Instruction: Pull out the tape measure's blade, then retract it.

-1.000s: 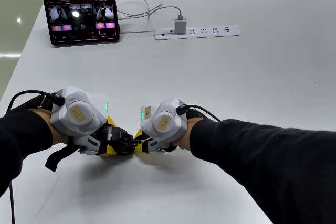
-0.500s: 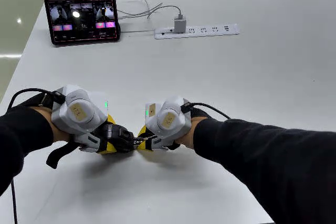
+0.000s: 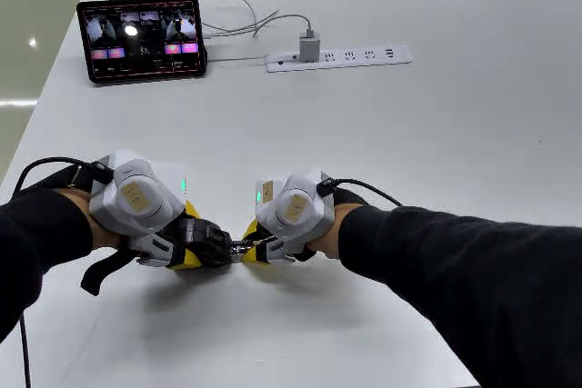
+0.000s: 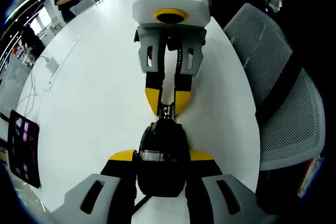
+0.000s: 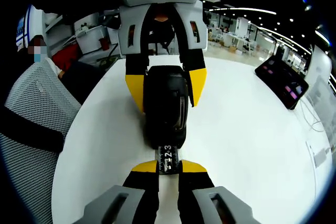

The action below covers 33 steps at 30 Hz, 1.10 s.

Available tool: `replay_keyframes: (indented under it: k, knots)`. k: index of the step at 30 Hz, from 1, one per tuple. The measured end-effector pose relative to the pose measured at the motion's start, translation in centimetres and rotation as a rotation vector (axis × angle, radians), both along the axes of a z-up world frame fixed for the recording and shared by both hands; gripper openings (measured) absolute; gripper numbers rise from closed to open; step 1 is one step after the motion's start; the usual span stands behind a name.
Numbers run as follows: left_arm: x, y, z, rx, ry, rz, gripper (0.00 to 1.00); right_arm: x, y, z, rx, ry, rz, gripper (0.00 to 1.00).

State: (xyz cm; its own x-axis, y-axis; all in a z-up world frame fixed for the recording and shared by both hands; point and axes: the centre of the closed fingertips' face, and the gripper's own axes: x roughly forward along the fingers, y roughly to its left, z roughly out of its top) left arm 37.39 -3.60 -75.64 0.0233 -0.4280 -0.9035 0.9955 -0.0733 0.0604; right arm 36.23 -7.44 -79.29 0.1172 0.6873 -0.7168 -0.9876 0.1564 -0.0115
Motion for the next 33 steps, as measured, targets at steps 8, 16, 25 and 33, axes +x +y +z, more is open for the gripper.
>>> replay_keyframes:
  k: [8, 16, 25, 33]
  knots:
    - [0.0, -0.1, 0.0, 0.000, 0.004, 0.003, 0.30, 0.0, -0.4, -0.1, -0.009, 0.014, -0.005, 0.09]
    - [-0.1, -0.1, 0.1, 0.005, -0.006, 0.009, 0.30, 0.0, -0.8, -0.1, -0.016, 0.010, -0.009, 0.09]
    - [-0.1, -0.1, 0.2, -0.005, -0.008, 0.009, 0.29, 0.0, -1.4, 0.0, -0.019, 0.007, -0.013, 0.09]
    - [-0.1, -0.1, 0.0, 0.018, -0.002, 0.003, 0.30, -0.1, -2.0, 0.0, -0.031, 0.011, -0.020, 0.08]
